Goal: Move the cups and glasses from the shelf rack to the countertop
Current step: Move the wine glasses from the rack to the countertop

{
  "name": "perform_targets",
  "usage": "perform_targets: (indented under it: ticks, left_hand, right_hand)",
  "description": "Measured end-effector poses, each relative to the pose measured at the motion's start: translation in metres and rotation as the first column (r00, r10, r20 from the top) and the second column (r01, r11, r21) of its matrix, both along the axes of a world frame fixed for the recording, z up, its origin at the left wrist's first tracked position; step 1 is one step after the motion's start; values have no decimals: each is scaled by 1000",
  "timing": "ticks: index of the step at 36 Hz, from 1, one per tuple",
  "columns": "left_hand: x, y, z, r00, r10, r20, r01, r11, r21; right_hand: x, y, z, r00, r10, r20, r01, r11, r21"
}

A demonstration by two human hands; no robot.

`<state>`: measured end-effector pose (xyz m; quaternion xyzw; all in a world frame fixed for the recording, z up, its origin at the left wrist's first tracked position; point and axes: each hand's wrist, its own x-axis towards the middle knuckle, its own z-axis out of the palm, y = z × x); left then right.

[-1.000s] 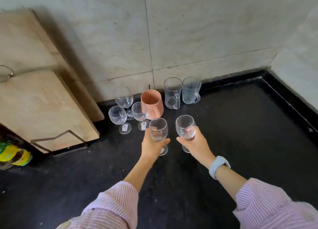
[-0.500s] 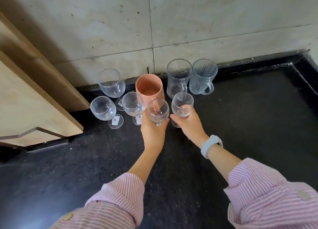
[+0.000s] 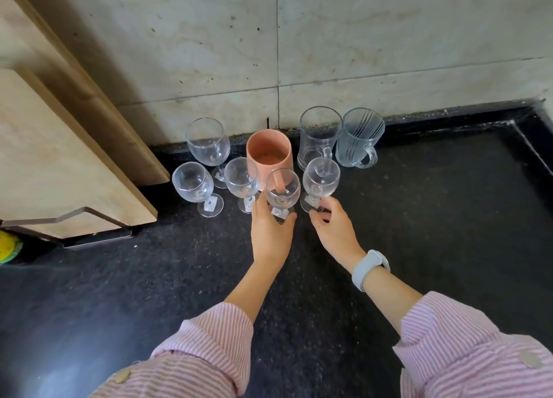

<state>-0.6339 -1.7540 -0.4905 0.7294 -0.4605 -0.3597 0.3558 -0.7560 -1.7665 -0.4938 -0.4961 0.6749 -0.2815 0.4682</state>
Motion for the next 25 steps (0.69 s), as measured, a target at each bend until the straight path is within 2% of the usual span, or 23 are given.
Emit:
perform_targets:
  ticks: [3, 6, 10, 13, 18, 25]
  left_hand:
    - [11, 23, 6, 996, -44, 77, 42, 999, 27]
    - [29, 50, 12, 974, -112, 196, 100, 992, 71]
    - [67, 77, 26, 851, -236, 469, 192, 971, 139]
    - [104, 91, 50, 771, -206, 603, 160, 978, 131]
    - [170, 147, 105, 672, -30, 740, 7, 999, 33]
    - [255, 323, 161, 579, 231, 782, -310, 949, -51]
  right_hand:
    - [3, 21, 4, 996, 36, -84, -31, 998, 63]
    - [9, 38, 11, 970, 144, -194, -130, 988, 79]
    - [30, 54, 33, 855, 378, -356, -396, 918, 24]
    - [59, 62, 56, 738, 477, -477, -578, 812, -82]
    - [133, 88, 100, 608, 524, -597, -762, 596, -254]
    - [250, 205, 163, 464, 644, -608, -879, 248, -408]
